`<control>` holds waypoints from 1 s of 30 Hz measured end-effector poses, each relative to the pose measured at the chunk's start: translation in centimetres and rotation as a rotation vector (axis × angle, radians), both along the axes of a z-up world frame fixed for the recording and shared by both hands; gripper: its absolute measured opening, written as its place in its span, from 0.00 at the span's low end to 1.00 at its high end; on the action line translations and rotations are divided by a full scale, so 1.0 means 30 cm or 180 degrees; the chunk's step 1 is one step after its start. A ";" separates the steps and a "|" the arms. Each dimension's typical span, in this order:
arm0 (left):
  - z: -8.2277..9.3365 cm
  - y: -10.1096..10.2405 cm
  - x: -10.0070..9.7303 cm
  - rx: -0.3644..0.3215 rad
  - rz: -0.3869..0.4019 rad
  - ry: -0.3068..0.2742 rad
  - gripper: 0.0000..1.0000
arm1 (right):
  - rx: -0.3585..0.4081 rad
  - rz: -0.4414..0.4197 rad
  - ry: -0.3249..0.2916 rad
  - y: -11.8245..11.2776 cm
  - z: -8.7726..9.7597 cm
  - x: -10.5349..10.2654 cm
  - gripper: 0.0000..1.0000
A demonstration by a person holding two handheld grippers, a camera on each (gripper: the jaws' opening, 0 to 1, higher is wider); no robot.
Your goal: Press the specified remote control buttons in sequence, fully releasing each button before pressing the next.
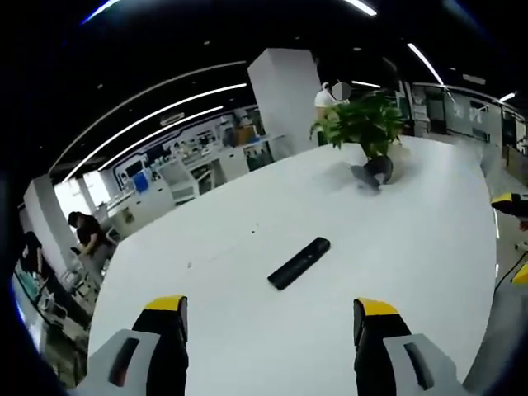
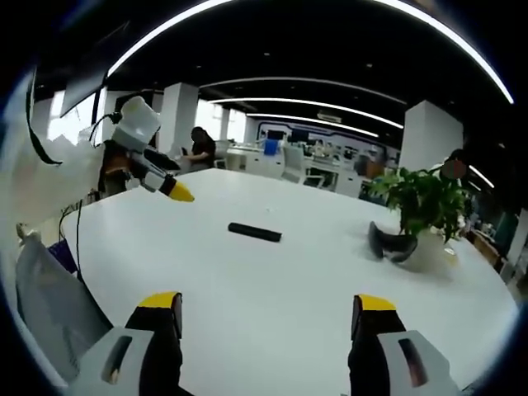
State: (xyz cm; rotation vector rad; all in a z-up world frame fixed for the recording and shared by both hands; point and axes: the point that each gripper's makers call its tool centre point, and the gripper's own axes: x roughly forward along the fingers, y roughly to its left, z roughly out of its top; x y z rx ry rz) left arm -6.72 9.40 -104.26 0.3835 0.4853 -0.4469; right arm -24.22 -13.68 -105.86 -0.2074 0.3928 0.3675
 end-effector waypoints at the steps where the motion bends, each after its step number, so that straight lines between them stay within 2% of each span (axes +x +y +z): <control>1: -0.002 -0.005 0.010 0.0014 -0.0012 0.0005 0.85 | -0.0004 -0.0002 0.0005 0.000 -0.001 0.000 0.84; 4: -0.013 -0.026 0.049 0.0143 -0.0128 0.0040 0.83 | -0.0009 -0.0011 0.0025 -0.002 -0.006 0.001 0.83; 12: -0.035 -0.063 0.146 0.0260 -0.0224 0.0060 0.81 | -0.0054 -0.0039 0.0093 -0.008 -0.021 0.001 0.81; 22: -0.141 -0.110 0.237 0.0530 -0.0494 0.0329 0.75 | -0.0100 -0.0102 0.0159 -0.022 -0.036 0.005 0.80; 26: -0.170 -0.131 0.269 0.0615 -0.0617 0.0383 0.71 | -0.0124 -0.0114 0.0188 -0.025 -0.043 0.006 0.79; 30: -0.213 -0.150 0.305 0.0795 -0.0810 0.0462 0.69 | -0.0139 -0.0113 0.0217 -0.025 -0.050 0.005 0.79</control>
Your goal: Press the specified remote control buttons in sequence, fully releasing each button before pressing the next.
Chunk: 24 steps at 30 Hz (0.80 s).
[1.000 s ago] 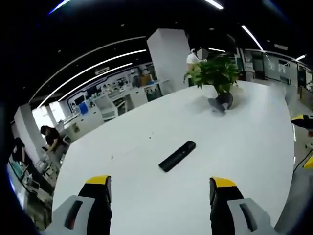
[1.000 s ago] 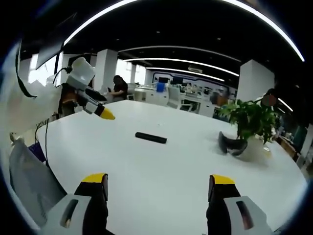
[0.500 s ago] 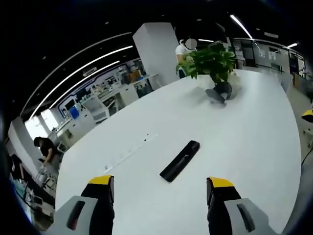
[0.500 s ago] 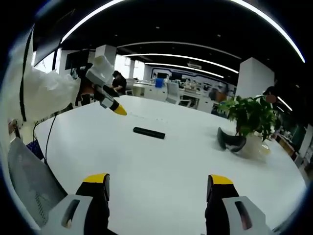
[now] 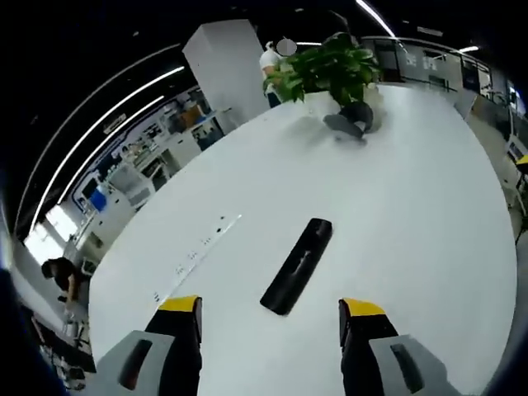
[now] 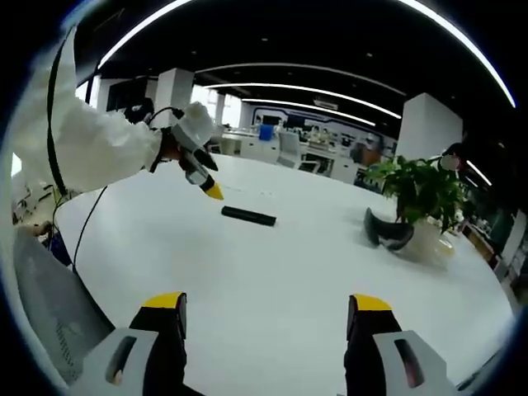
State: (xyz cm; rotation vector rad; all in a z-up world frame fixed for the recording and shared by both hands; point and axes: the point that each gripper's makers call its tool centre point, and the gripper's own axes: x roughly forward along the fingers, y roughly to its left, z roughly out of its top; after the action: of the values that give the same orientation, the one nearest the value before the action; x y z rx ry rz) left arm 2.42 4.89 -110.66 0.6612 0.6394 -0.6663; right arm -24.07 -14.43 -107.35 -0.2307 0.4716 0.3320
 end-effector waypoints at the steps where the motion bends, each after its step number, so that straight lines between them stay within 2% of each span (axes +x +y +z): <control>1: -0.013 0.000 0.010 0.0045 -0.0016 0.0015 0.69 | -0.0014 0.0008 0.0012 0.001 -0.003 -0.001 0.78; 6: -0.076 -0.011 0.057 0.0170 -0.0117 0.0154 0.61 | -0.0046 0.0013 0.0065 0.001 -0.015 -0.001 0.78; 14: -0.152 -0.027 0.088 0.0386 -0.0335 0.0386 0.59 | -0.0043 0.0041 0.0099 0.004 -0.017 -0.001 0.75; 17: -0.203 -0.036 0.093 0.0387 -0.0409 0.0559 0.59 | -0.0062 0.0041 0.0138 0.002 -0.024 -0.001 0.75; 19: -0.235 -0.030 0.099 0.0500 -0.0469 0.0605 0.59 | -0.0066 0.0045 0.0151 0.002 -0.025 -0.002 0.74; 24: -0.253 -0.044 0.111 0.0458 -0.0513 0.0737 0.54 | -0.0079 0.0054 0.0179 0.001 -0.026 -0.001 0.74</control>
State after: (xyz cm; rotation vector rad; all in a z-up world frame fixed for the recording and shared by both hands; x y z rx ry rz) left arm 5.76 3.56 -118.25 0.7813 0.8603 -0.8603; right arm -24.10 -14.41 -108.13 -0.2502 0.5296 0.3501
